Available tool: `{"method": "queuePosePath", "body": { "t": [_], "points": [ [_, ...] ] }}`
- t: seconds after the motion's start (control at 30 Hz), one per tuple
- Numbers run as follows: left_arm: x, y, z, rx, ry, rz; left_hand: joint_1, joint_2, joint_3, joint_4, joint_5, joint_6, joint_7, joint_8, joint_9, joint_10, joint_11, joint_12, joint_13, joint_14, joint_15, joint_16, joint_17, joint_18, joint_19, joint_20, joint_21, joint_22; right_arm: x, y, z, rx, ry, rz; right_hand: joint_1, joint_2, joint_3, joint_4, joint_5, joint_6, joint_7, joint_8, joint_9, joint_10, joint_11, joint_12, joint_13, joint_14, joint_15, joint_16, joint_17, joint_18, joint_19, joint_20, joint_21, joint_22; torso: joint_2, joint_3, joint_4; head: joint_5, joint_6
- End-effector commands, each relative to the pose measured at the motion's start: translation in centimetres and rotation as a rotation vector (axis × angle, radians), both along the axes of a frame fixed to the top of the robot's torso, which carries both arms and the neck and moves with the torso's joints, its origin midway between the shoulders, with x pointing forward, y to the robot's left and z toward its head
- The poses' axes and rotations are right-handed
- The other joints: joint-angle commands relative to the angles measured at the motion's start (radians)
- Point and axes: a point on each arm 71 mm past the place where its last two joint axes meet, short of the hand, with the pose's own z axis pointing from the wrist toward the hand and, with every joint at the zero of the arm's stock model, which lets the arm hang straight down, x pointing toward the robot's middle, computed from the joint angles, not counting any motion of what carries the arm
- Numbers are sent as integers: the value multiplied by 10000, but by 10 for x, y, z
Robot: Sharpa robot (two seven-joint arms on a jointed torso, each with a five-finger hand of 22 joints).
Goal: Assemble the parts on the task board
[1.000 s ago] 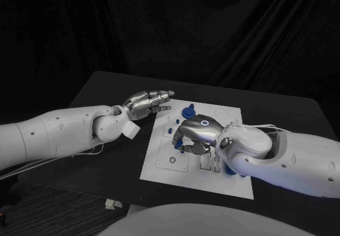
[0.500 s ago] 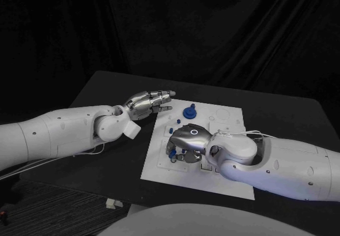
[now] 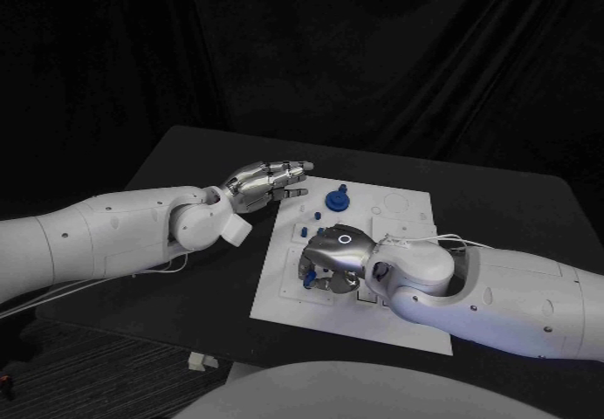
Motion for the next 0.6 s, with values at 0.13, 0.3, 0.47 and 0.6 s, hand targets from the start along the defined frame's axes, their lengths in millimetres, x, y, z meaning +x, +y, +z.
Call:
{"method": "queuePosePath", "body": {
  "t": [0.13,0.3,0.47,0.6],
  "points": [
    [-1,-2,1,-201,-5,-116,52,28,-21,-63,69,11,14,-26,1,-24,22,-29,5,32,70,29,14,-184,68,1,32,-9,-1,-1,-4,-367,47,13,102,-65,-13,-74,30,-21,17,-79,7,270,-198,2,8,21,-53,-75,-21,-1,-23,-45,-56,1075,-10,-6,-7,16,-1],
    [0,-3,0,-206,7,-148,52,28,-21,-63,69,11,14,-26,1,-24,22,-29,5,32,70,29,14,-184,68,1,32,-9,-2,0,-5,-420,94,31,106,-75,-14,-82,26,-16,17,-81,9,276,-197,-1,9,16,-52,-93,-44,2,-28,-45,-77,1071,-3,-2,-2,6,-1],
    [0,-3,0,-203,14,-155,43,33,-11,-84,75,1,18,-34,0,-28,26,-37,4,26,74,25,12,-186,68,1,32,-10,-2,-1,-7,-474,124,13,114,-89,-12,-96,27,-8,16,-82,11,283,-197,-5,10,5,-52,-130,-90,9,-41,-44,-125,1060,-5,-7,-1,8,-1],
    [0,-3,0,-195,31,-163,43,33,-11,-84,75,1,18,-34,0,-28,26,-37,4,26,74,25,12,-186,68,1,32,-10,-2,-1,-7,-499,137,1,117,-94,-11,-102,28,-6,16,-84,12,286,-197,-7,11,3,-51,-131,-89,10,-43,-44,-129,1060,2,-6,-10,46,-1]
  ]
}}
